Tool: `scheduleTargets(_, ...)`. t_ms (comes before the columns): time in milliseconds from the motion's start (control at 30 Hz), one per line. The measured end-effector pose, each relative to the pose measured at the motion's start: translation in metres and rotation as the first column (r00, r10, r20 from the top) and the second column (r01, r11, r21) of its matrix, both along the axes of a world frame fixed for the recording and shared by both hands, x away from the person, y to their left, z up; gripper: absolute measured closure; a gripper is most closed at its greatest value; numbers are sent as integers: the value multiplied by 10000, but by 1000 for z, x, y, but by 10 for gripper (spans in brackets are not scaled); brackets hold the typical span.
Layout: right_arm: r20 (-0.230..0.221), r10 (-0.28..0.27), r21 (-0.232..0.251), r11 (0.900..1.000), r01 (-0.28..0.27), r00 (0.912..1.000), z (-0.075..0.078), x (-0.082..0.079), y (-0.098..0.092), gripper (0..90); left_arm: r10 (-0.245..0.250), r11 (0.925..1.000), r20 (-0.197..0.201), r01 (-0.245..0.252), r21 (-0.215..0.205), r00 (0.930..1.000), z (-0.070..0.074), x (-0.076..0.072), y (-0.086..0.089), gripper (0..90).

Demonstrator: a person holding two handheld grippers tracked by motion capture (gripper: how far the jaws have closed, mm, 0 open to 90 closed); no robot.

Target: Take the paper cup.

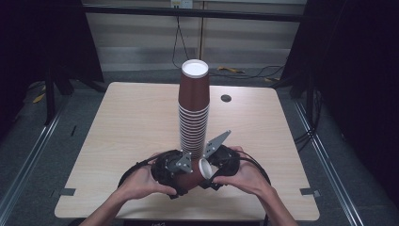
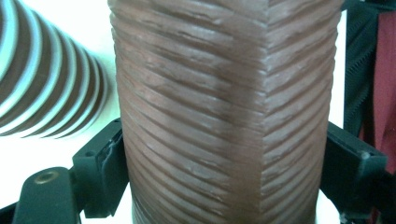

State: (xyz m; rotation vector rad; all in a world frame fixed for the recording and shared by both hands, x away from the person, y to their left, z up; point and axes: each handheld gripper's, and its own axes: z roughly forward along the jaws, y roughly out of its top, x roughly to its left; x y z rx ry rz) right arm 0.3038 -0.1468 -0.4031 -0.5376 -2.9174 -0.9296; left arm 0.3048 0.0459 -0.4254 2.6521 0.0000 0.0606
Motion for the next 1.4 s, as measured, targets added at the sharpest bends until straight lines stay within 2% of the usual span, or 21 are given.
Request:
scheduleTargets(33, -91, 8, -22, 10000, -8, 10000, 0, -1, 1, 183, 409, 9985, -251, -418, -362, 9988, -3, -4, -1, 155)
scheduleTargets(67, -56, 89, -29, 10000, -89, 9999, 0, 0, 1, 182, -41, 10000, -16, 41, 16, 10000, -1, -1, -1, 155)
scheduleTargets(100, -78, 117, 17, 9999, -117, 9999, 0, 0, 2, 182, 323, 9989, -184, -329, -339, 9993, -3, -5, -3, 155)
scheduleTargets(133, -132, 116, -74, 9999, -117, 9998, 0, -1, 2, 182, -78, 10000, 1, 78, 0, 10000, -1, -2, -3, 156)
scheduleTargets(167, -182, 229, -124, 9997, -231, 9996, 1, -1, 3, 182, 222, 9992, -157, -227, -324, 9996, -4, -6, -4, 156)
scheduleTargets(200, -276, 299, -148, 9994, -304, 9992, 1, -2, 4, 185, 244, 9991, -160, -249, -330, 9996, -4, -6, -5, 156)
scheduleTargets(233, -291, 329, -137, 9994, -333, 9990, 1, -2, 4, 190, -259, 9996, 75, 258, 113, 9996, -2, -3, -5, 156)
scheduleTargets(267, -291, 329, -137, 9994, -333, 9990, 1, -2, 4, 190, -259, 9996, 75, 258, 113, 9996, -2, -3, -5, 156)
scheduleTargets(300, -302, 354, -201, 9991, -360, 9989, 1, -2, 6, 202, 89, 9995, -191, -95, -292, 9998, -5, -7, -6, 156)
scheduleTargets(333, -389, 372, -149, 9992, -379, 9985, 1, -2, 6, 201, 72, 9995, -185, -78, -302, 9998, -5, -7, -6, 156)
scheduleTargets(367, -452, 383, -138, 9991, -390, 9982, 1, -2, 6, 203, -418, 9991, 34, 417, 103, 9991, -2, -4, -6, 156)
scheduleTargets(400, -447, 374, -150, 9992, -381, 9983, 1, -2, 6, 212, 21, 9995, -187, -27, -315, 9998, -5, -7, -6, 156)
scheduleTargets(500, -391, 460, -74, 9989, -463, 9982, 2, -2, 6, 220, -25, 9994, -135, 20, -339, 9999, -4, -7, -6, 156)
scheduleTargets(533, -333, 498, -132, 9987, -502, 9982, 2, -2, 6, 222, -466, 9989, 136, 466, 40, 9988, -1, -4, -5, 156)
scheduleTargets(567, -206, 536, -86, 9985, -538, 9983, 3, -3, 6, 224, -58, 9991, -135, 52, -415, 9999, -4, -7, -5, 156)
scheduleTargets(700, -414, 529, -56, 9986, -532, 9977, 3, -2, 5, 234, -256, 9984, 15, 256, -511, 9997, -3, -7, -3, 149)
scheduleTargets(933, -563, 371, 118, 9993, -365, 9977, 3, -1, 2, 235, -248, 9962, -96, 239, -837, 9996, -4, -5, 0, 126)
scheduleTargets(1067, -519, 426, 126, 9990, -420, 9977, 2, -1, 1, 236, -217, 9919, -378, 167, -1256, 9991, -4, 0, 4, 120)
scheduleTargets(1133, -554, 418, 128, 9991, -411, 9976, 2, 0, 1, 235, -170, 9900, -226, 137, -1402, 9996, -4, 0, 5, 119)
scheduleTargets(1267, -417, 384, 134, 9992, -378, 9984, 3, 0, 0, 235, -98, 9860, -319, 44, -1668, 9994, -4, 1, 7, 118)
scheduleTargets(1400, -421, 333, 133, 9994, -328, 9986, 3, -1, 1, 236, -206, 9771, -339, 130, -2126, 9992, 0, 2, 9, 130)
